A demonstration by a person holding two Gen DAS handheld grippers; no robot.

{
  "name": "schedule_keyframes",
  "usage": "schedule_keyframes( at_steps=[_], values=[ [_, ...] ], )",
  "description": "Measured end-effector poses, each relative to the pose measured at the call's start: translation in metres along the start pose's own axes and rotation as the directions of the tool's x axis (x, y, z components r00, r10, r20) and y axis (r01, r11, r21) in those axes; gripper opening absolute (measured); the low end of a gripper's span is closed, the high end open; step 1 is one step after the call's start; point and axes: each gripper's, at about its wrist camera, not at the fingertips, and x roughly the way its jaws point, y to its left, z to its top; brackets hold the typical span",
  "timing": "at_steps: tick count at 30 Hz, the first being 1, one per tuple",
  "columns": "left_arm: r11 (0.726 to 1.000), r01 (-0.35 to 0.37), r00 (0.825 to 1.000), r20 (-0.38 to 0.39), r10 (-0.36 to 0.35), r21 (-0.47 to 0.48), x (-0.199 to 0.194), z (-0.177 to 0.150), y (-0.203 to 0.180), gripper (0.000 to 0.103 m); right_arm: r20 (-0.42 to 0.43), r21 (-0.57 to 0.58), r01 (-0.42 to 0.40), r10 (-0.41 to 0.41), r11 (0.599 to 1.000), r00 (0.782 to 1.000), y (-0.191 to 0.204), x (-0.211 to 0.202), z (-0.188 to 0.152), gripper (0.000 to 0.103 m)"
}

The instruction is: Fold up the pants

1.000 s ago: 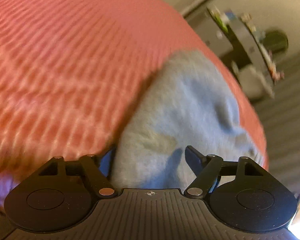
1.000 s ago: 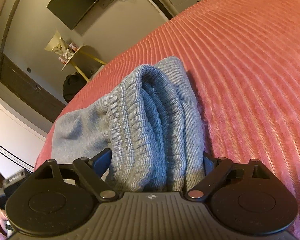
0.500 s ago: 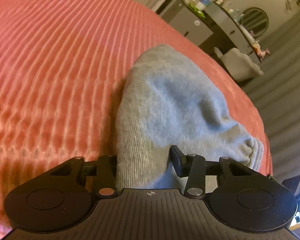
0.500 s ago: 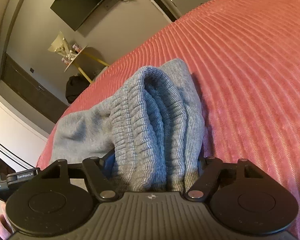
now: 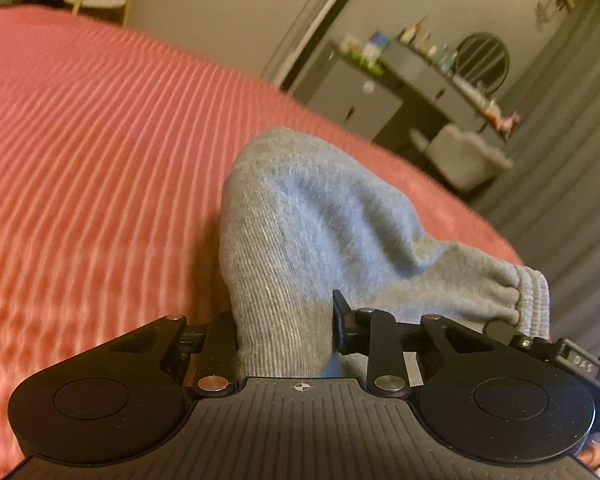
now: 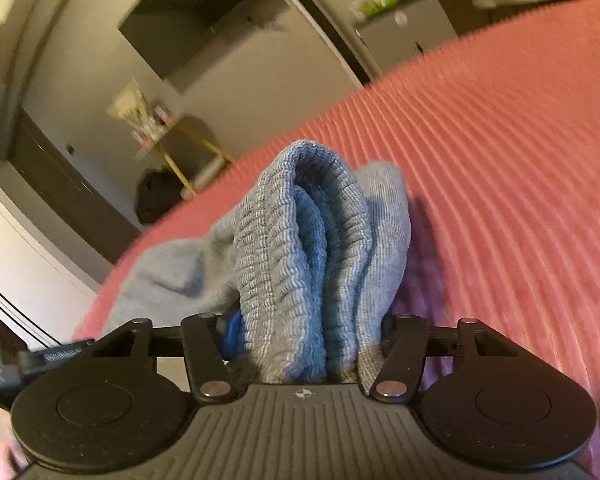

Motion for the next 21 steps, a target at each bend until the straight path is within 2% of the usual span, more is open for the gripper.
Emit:
schedule_keyframes(
  at_steps=[2,3,4,5,6,7,8,9,12,14,16,17,19,21],
  values=[
    [1.000,0.013,0.999,0.045,-0.013,-0.005,0.002,0.006,-0.003,0.034,0.033,0.012,-0.010,0.010,1.000,0.999,0.002,0.000,0.014,0.056],
    [1.000,-0.002,0.998,0.069,0.002,0.009,0.004,0.008,-0.006,0.040,0.047,0.011,0.000,0.000,1.000,0.999,0.003,0.001,0.021,0.057],
    [0.998,-0.056,0.996,0.074,0.055,0.015,0.008,0.011,-0.009,0.052,0.047,0.019,0.023,-0.024,1.000,0.999,0.003,0.005,0.029,0.059],
    [0.994,-0.113,0.991,0.068,0.113,0.006,0.012,0.012,-0.012,0.055,0.044,0.042,0.048,-0.050,0.998,0.998,0.000,0.008,0.035,0.069],
    [0.983,-0.186,0.980,0.070,0.186,-0.015,0.010,0.012,-0.012,0.053,0.042,0.084,0.091,-0.095,0.992,0.995,-0.005,0.010,0.040,0.075],
    [0.973,-0.230,0.970,0.081,0.231,-0.026,0.003,0.011,-0.010,0.055,0.035,0.120,0.134,-0.139,0.984,0.990,-0.008,0.010,0.043,0.076],
    [0.967,-0.253,0.963,0.085,0.254,-0.028,-0.003,0.008,-0.009,0.056,0.052,0.151,0.180,-0.189,0.972,0.981,-0.012,0.004,0.041,0.077],
    [0.964,-0.263,0.961,0.076,0.265,-0.033,-0.012,0.003,-0.008,0.056,0.081,0.169,0.180,-0.196,0.969,0.977,-0.014,-0.005,0.036,0.077],
    [0.970,-0.241,0.970,0.024,0.242,-0.035,-0.033,-0.023,-0.009,0.059,0.092,0.281,0.095,-0.125,0.955,0.988,-0.026,-0.028,0.011,0.083],
    [0.983,-0.179,0.983,-0.037,0.177,-0.041,-0.042,-0.044,-0.010,0.062,0.067,0.348,0.096,-0.126,0.933,0.990,-0.032,-0.036,-0.010,0.084],
    [0.988,-0.146,0.988,-0.056,0.144,-0.039,-0.052,-0.057,-0.012,0.067,0.039,0.407,0.127,-0.156,0.904,0.987,-0.037,-0.042,-0.029,0.084],
    [0.991,-0.127,0.991,-0.056,0.124,-0.047,-0.053,-0.058,-0.011,0.069,0.040,0.424,0.105,-0.134,0.900,0.990,-0.039,-0.043,-0.034,0.083],
    [0.988,-0.084,0.995,-0.056,0.077,-0.128,-0.061,-0.056,-0.005,0.069,0.027,0.427,0.092,-0.115,0.900,0.993,-0.037,-0.043,-0.032,0.083],
    [0.971,-0.012,0.999,-0.037,0.003,-0.238,-0.070,-0.058,0.008,0.069,0.037,0.421,0.056,-0.079,0.905,0.996,-0.029,-0.046,-0.035,0.083]
  ],
)
